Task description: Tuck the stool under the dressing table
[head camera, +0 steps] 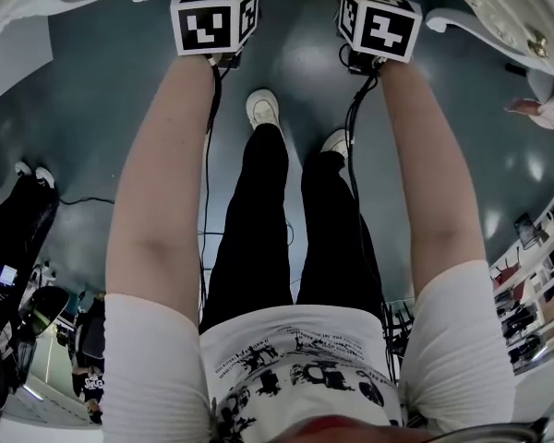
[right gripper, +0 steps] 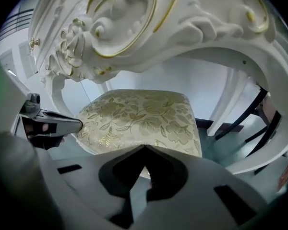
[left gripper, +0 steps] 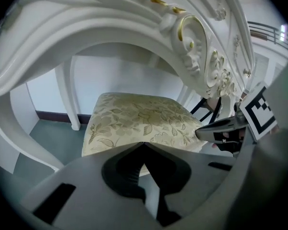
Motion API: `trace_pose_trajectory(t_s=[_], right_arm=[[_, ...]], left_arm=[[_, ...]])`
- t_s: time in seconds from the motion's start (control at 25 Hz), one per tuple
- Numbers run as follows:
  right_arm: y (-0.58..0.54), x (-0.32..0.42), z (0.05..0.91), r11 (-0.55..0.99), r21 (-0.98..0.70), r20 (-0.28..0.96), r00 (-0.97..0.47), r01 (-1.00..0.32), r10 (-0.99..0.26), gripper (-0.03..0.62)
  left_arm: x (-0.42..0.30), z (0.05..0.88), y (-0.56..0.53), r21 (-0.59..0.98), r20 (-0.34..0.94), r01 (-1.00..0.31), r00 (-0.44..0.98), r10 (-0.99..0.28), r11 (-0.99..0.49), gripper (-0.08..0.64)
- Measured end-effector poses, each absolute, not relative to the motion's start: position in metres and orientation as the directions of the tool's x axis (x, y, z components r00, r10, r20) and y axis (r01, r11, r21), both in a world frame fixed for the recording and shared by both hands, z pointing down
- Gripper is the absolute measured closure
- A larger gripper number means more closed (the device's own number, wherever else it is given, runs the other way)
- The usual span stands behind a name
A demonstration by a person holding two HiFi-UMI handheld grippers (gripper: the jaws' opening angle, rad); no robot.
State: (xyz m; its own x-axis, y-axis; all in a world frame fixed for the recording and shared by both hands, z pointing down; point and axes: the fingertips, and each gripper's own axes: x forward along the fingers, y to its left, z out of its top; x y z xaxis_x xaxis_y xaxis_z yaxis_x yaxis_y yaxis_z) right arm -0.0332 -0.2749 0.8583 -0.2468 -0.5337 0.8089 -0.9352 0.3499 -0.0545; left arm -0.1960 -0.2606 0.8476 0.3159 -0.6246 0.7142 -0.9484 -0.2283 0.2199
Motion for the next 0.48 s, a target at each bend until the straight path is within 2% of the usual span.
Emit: trace_pose_trajectory(t_s=[0.16, 0.28, 0.48], right_arm=[[-0.287, -0.044, 0.859, 0.373, -0.07, 0.813, -0.269, -0.925, -0.516, 0.574], [-0.29, -0.035, 0.853, 0.371, -0.095, 0.795, -0.295, -0.924, -0.53, 0.574], [-0.257, -0.011, 0.822, 0.425, -0.038, 0.756, -0.304, -0.904, -0.579, 0.574]], left_arm=[[-0.206, 0.848, -0.272, 0.219, 0.709, -0.949, 0.315, -0.631, -0.228, 0.54], [-0.198, 0.849, -0.275, 0.245, 0.73, -0.938, 0.344, -0.59, -0.245, 0.54], [-0.178, 0.828, -0.244, 0.212, 0.734, -0.923, 0.367, -0.571, -0.321, 0.54]])
